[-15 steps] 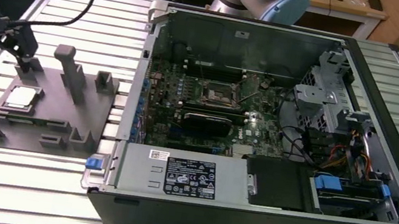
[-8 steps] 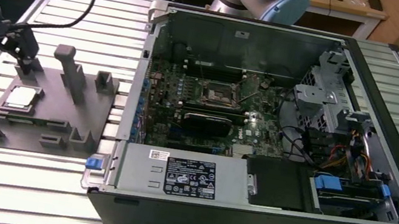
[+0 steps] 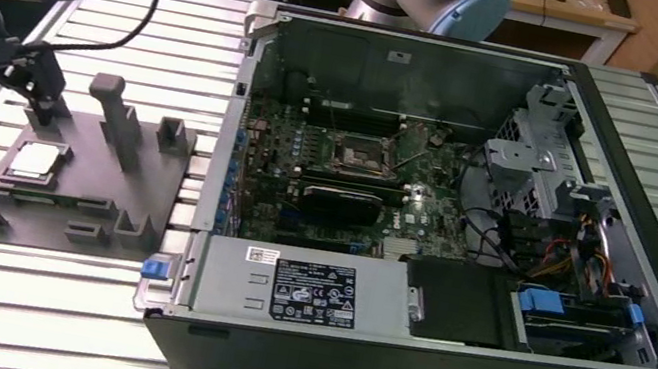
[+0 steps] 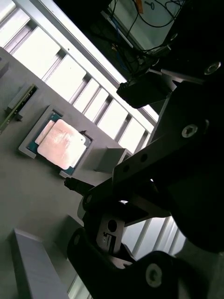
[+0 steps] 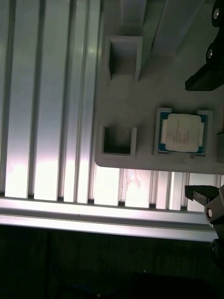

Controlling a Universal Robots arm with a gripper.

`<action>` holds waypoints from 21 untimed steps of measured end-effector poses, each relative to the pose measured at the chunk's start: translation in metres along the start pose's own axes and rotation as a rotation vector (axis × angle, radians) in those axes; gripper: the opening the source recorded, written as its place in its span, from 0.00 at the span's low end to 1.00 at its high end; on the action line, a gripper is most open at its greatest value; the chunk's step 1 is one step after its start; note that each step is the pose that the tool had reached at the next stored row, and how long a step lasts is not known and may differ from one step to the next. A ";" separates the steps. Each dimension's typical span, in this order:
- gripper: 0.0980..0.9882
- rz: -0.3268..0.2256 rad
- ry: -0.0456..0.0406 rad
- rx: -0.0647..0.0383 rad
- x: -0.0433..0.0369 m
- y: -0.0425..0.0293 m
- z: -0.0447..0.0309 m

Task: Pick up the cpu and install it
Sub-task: 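Pick up the cpu and move it towards the insertion slot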

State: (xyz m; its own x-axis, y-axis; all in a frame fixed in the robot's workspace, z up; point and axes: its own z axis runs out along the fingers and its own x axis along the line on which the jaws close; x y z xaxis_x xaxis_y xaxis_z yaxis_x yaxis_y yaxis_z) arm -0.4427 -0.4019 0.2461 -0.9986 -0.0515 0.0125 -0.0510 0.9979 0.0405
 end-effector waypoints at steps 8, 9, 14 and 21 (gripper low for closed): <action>0.88 0.000 0.0000 0.000 -0.0001 -0.0002 0.0041; 0.88 0.000 0.0000 0.000 -0.0001 -0.0002 0.0046; 0.88 0.000 0.0001 0.000 -0.0001 -0.0003 0.0073; 0.88 0.000 0.0000 0.000 -0.0002 -0.0005 0.0111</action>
State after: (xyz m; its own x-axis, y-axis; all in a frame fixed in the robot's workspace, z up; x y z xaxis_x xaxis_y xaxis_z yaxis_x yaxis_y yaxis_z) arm -0.4427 -0.4019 0.2350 -0.9986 -0.0516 0.0125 -0.0510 0.9979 0.0404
